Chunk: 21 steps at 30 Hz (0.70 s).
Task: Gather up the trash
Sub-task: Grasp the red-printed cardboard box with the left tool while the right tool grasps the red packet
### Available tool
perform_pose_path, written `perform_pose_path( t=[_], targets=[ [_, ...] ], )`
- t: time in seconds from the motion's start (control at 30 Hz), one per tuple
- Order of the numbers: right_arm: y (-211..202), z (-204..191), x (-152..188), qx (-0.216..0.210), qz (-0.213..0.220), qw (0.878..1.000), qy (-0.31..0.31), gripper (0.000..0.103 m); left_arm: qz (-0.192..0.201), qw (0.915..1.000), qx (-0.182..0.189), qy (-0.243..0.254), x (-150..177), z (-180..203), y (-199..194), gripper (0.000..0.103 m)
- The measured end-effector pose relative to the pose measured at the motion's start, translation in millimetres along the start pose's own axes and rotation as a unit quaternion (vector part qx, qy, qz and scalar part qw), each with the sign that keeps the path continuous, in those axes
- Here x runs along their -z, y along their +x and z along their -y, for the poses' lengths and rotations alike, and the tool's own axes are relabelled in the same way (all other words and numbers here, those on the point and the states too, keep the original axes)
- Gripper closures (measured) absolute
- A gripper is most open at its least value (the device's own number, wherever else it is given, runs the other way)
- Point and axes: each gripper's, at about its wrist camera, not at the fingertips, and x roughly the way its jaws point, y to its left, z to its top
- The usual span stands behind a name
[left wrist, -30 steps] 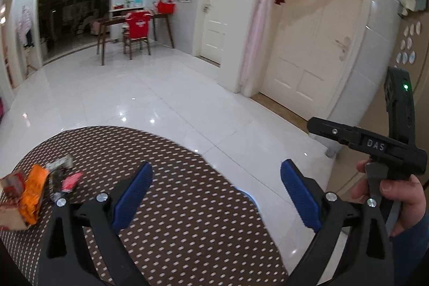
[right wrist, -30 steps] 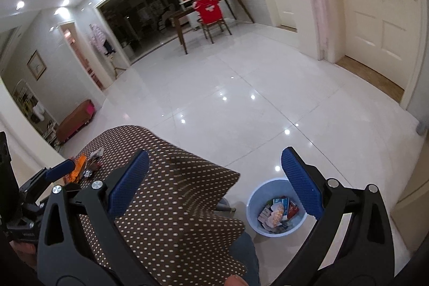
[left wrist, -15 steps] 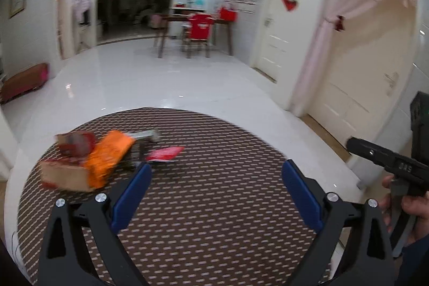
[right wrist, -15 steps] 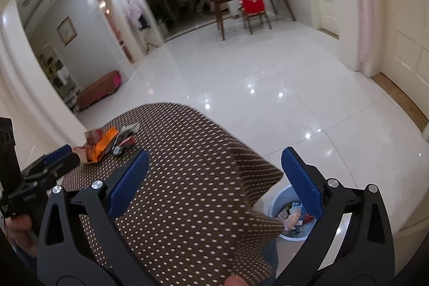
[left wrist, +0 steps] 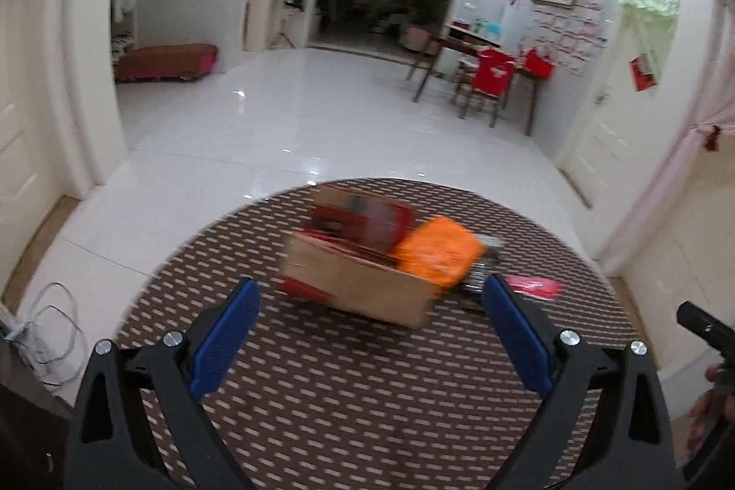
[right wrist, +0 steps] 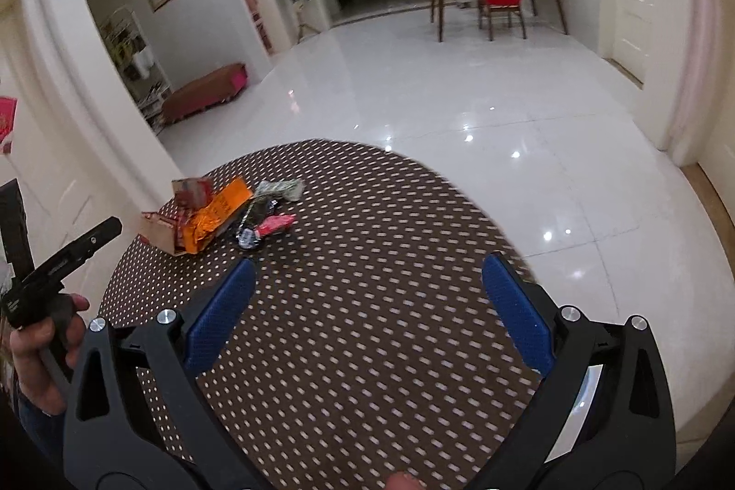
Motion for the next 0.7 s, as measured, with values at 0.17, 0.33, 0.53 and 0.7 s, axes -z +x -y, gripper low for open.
perform_pose_path(
  t=[0.17, 0.33, 0.53, 0.7],
  targets=[
    [38.2, -22.4, -5.3, -0.021, -0.027, 0.999, -0.009, 0.006, -0.009, 0.9988, -0.020, 0.043, 1.1, -8.7, 11.6, 0.008],
    [75.4, -35.1, -9.5, -0.033, -0.048, 0.998, -0.010, 0.006, -0.009, 0.9951, -0.005, 0.099, 8.4, 11.1, 20.0, 0.007],
    [110.4, -46.9, -13.4, -0.048, -0.071, 0.996, -0.013, 0.006, -0.035, 0.9920, -0.046, 0.112, 12.8, 28.0, 44.4, 0.007],
    [132.2, -50.6, -16.8, -0.058, -0.083, 0.995, -0.003, 0.006, -0.011, 0.9935, -0.057, 0.098, 4.0, 20.5, 41.1, 0.007]
  ],
)
